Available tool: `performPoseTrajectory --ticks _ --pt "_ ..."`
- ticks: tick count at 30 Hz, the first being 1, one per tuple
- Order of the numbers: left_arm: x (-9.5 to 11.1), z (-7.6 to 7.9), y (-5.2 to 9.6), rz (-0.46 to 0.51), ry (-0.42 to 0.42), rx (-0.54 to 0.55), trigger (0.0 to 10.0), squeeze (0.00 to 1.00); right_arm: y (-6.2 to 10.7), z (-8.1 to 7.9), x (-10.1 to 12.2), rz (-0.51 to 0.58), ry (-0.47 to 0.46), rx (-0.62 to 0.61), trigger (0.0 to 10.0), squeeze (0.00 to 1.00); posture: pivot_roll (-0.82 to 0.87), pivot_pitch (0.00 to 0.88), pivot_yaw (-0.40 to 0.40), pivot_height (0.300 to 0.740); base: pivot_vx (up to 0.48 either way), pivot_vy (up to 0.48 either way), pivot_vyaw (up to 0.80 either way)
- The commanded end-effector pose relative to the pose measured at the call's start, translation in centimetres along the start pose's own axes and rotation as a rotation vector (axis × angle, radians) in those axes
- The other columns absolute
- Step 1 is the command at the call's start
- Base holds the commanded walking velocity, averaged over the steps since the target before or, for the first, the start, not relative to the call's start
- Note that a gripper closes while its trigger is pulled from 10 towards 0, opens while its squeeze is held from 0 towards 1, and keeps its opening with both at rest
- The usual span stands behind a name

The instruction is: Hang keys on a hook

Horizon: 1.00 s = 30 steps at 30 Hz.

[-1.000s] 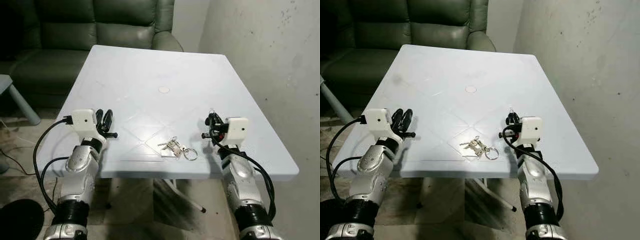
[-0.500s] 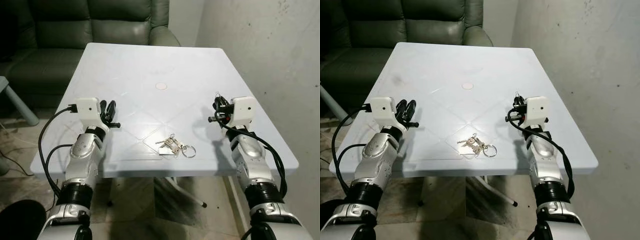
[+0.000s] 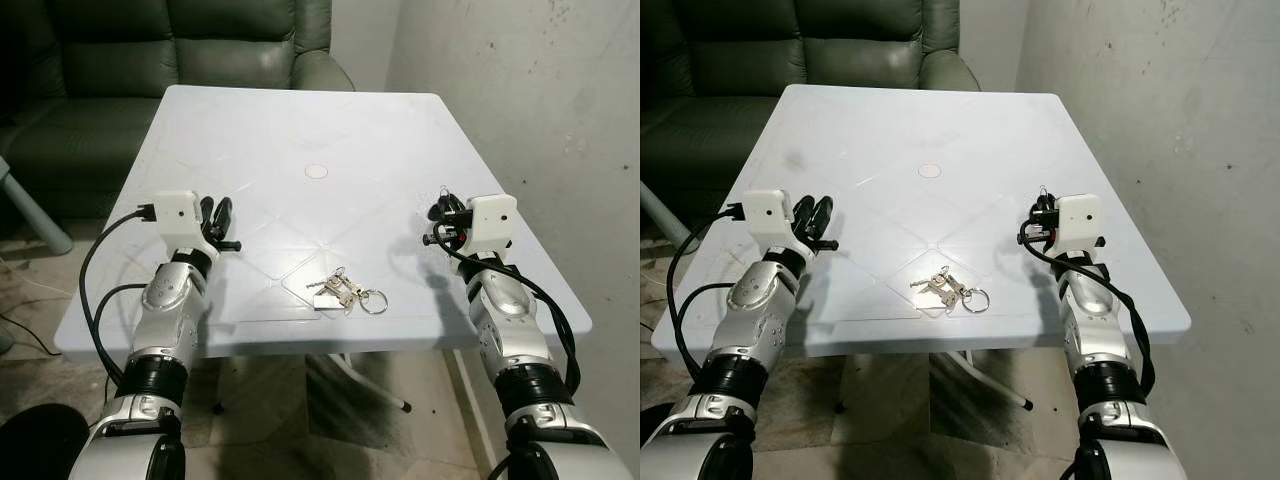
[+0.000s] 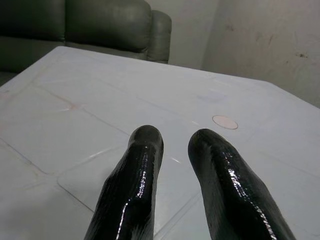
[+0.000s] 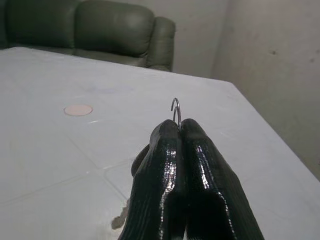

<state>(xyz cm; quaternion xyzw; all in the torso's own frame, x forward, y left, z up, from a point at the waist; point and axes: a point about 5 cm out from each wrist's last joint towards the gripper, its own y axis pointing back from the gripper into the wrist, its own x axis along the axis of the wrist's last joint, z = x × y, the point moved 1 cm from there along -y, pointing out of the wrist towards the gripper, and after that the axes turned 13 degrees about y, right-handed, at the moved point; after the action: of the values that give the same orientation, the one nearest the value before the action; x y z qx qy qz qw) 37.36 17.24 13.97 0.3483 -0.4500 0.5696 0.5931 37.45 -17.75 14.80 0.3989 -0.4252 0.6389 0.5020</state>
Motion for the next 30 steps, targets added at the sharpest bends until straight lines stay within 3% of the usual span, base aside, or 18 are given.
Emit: performPoseTrajectory --ticks 1,7,12,15,23,30 --pt "0.9 0.5 -0.6 0.031 -0.007 -0.014 10.0 0.00 -0.7 0.5 1.0 0.033 0.033 0.004 10.0 0.00 -0.12 0.030 -0.030 0.740 0.000 0.000 0.00" --pt "1.3 0.1 -0.8 0.037 -0.023 -0.013 10.0 0.00 -1.0 0.7 1.4 0.038 0.038 -0.003 10.0 0.00 -0.10 0.016 -0.029 0.740 0.000 0.000 0.00" --pt "1.8 -0.2 -0.8 0.056 -0.048 -0.010 10.0 0.00 -1.0 -0.3 1.1 0.031 0.015 -0.004 10.0 0.00 -0.08 0.000 -0.023 0.740 0.000 0.000 -0.26" --pt "2.0 -0.6 -0.7 0.062 -0.042 -0.005 10.0 0.00 -0.8 -1.3 1.0 0.040 0.056 -0.001 10.0 0.00 -0.07 0.000 -0.012 0.740 0.000 0.000 -0.73" --pt "2.2 -1.0 -0.6 0.080 -0.033 0.024 10.0 0.00 -0.8 -3.6 1.1 0.044 0.038 0.033 10.0 0.00 -0.04 0.000 -0.033 0.740 0.000 0.000 -0.75" --pt "1.2 -1.3 0.1 0.057 -0.019 0.041 10.0 0.00 -0.6 -3.8 0.7 0.029 0.030 0.023 10.0 0.00 -0.02 0.000 -0.046 0.740 0.000 0.051 -0.75"
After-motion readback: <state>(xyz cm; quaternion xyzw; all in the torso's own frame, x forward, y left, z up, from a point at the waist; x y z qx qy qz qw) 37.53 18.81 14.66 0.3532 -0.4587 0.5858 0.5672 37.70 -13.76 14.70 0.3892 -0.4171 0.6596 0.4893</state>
